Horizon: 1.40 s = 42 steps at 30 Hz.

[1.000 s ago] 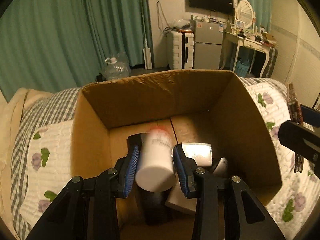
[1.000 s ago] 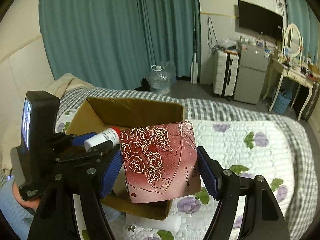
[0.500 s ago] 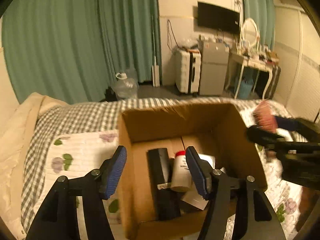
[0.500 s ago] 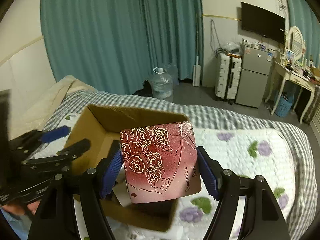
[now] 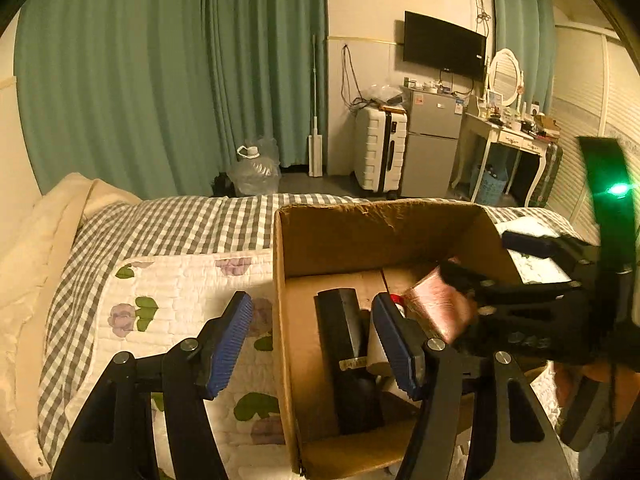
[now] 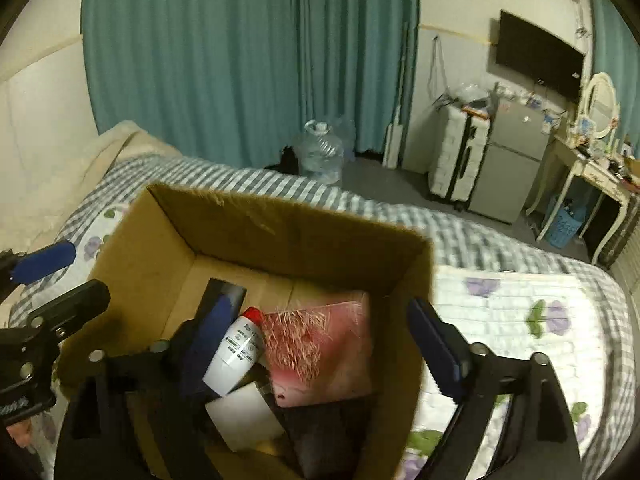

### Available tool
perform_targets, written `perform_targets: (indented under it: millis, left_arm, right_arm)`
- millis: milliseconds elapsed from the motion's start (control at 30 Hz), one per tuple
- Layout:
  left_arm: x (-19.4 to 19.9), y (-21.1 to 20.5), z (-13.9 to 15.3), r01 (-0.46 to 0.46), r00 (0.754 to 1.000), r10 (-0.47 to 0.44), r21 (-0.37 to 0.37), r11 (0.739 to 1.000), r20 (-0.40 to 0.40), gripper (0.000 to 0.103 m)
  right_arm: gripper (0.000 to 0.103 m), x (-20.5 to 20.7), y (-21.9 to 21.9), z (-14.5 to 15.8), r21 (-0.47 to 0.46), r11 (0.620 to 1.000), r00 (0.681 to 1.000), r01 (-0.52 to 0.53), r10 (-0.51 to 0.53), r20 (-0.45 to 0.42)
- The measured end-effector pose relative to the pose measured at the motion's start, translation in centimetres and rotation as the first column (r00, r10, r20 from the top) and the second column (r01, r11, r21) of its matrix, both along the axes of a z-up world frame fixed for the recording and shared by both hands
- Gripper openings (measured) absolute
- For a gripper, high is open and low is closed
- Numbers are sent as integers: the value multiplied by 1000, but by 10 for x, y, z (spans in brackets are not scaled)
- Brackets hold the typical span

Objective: Organize rigid objects
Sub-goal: 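Drop the red-capped bottle and pink card case into the box with both tools, then grasp the light-blue earbud case with the left tool while the right tool grasps the white spray bottle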

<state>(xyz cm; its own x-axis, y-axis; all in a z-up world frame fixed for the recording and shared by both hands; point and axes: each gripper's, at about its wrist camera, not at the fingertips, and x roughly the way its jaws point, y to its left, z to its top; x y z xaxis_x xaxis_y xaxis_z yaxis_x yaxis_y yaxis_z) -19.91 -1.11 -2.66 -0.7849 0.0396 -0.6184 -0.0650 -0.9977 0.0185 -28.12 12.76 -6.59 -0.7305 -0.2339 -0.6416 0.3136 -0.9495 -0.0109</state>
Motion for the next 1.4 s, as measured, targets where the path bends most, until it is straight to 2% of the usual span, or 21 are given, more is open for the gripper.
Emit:
perform_targets:
  millis: [167,333,500,667,833,1033,1200,1400]
  left_arm:
    - [30,2,23,-9,1000,9,7,1000,-30,66]
    - [67,1,43,-21,999,20,-12,1000,-41,66]
    - [103,-4,52,-23,999,22,-15,1000,-36,66]
    - [123,-2,47,-31,999,30,-44,999,-20,66]
    - [127,11,30,-42,999,43,-66,997,2,66]
    - [125,30,-13,-52,998,55,-64,997,44,66]
    - [113,49,-57,-16,993,25,-84,996,114,66]
    - [91,71,-98,30,977,-16,-66,997,214,66]
  right_arm:
    - [93,32,21,36,-36,999,999,26,-27,-32]
    - [95,78,28,73,11,1000,997,18,-17,-74]
    - [95,121,34,86,55,998,998,-38,41,-41]
    - [95,148,46,88,33,994,994,-108,108,11]
    - [95,160,53,73,73,987,990,-144,144,7]
    - [95,152,55,28,171,957,971,-236,239,2]
    - [95,128,59,-15,194,933,953,-303,293,81]
    - [95,99,54,-46,218,902,927,-372,350,134]
